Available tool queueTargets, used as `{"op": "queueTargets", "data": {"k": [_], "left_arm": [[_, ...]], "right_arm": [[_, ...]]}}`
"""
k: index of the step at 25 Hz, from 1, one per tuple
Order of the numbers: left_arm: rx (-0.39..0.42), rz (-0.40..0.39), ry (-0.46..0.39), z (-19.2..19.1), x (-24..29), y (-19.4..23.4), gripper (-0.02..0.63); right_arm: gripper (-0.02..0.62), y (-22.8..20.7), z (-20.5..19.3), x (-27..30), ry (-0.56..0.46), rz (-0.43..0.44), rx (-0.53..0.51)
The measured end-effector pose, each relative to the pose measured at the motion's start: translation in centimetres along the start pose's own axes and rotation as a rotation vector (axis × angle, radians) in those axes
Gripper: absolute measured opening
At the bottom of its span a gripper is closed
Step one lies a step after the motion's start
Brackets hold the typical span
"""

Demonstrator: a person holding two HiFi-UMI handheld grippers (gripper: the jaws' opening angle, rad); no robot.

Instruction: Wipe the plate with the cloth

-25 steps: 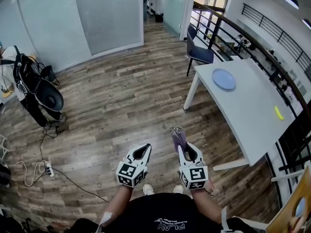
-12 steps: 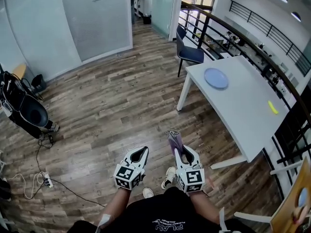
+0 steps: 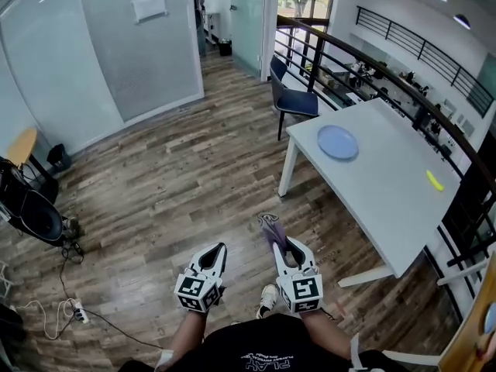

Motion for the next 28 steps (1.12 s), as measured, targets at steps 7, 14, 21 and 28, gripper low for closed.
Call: {"op": "queueTargets", "data": {"k": [7,14,21,28], "left_arm": [[0.018,-0.025,-0.026,3.3,7.1,-0.6,0.014],[0.056,-0.050,-0.022,5.8,13.8,-2.5,0.014],[0.073,-0.062,0.018,5.3,18.5,-5.7,0.014],[0.125,-0.082,0.022,5.0,20.9,-7.9,0.014]], "right_arm": [[0.095,-6.1,1.5,3.3,-0.020,-0.015,-0.005],[0.095,-12.2,1.9,5.5,-0.018,-0.028,0.014],[0.095,-17.8,1.0,5.2,-0.005,-0.039,0.024],[0.095,-20.9,0.3,4.5,0.002,-0.051,0.038]]}}
Point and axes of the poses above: the fingertips, and each gripper's own axes: x forward along the fingers, y to its left, z out of its top, the point moved 4 cm from there along -x, backward along the fingers, and after that the axes turned 11 degrees about z, right-handed, at the moved point
